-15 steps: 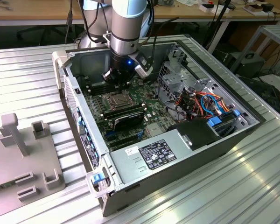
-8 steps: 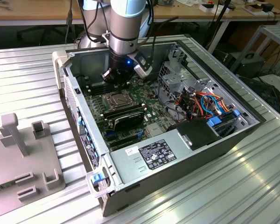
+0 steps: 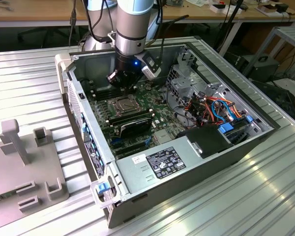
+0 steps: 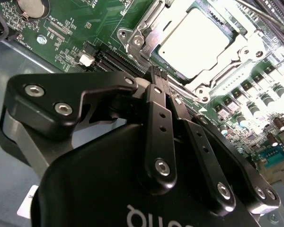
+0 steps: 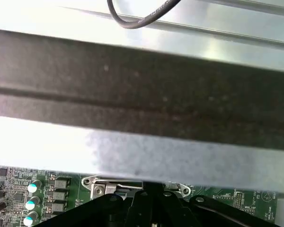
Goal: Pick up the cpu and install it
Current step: 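Install the first cpu locking lever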
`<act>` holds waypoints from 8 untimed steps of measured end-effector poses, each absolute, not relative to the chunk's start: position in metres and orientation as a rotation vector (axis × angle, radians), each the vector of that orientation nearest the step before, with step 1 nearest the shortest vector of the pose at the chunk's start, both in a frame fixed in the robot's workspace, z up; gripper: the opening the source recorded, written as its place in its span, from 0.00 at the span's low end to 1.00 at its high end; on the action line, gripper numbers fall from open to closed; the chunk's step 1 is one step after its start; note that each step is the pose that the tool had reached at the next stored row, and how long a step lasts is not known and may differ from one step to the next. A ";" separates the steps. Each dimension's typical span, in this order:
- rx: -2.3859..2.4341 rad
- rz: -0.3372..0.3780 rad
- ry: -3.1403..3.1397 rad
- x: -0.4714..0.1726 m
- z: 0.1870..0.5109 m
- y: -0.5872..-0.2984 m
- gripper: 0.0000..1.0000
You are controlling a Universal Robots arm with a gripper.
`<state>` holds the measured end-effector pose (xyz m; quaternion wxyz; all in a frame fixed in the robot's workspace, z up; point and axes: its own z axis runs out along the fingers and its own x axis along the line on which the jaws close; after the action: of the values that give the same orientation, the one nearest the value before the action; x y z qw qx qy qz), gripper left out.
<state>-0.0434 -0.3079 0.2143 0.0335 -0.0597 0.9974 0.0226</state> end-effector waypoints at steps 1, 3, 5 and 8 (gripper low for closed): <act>-0.183 0.069 3.068 -0.044 0.214 -0.308 0.11; -0.184 0.070 3.068 -0.044 0.214 -0.311 0.11; -0.183 0.070 3.068 -0.044 0.214 -0.315 0.11; -0.183 0.070 3.068 -0.045 0.214 -0.322 0.11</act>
<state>-0.0447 -0.3220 0.2142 0.0336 -0.0596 0.9974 0.0227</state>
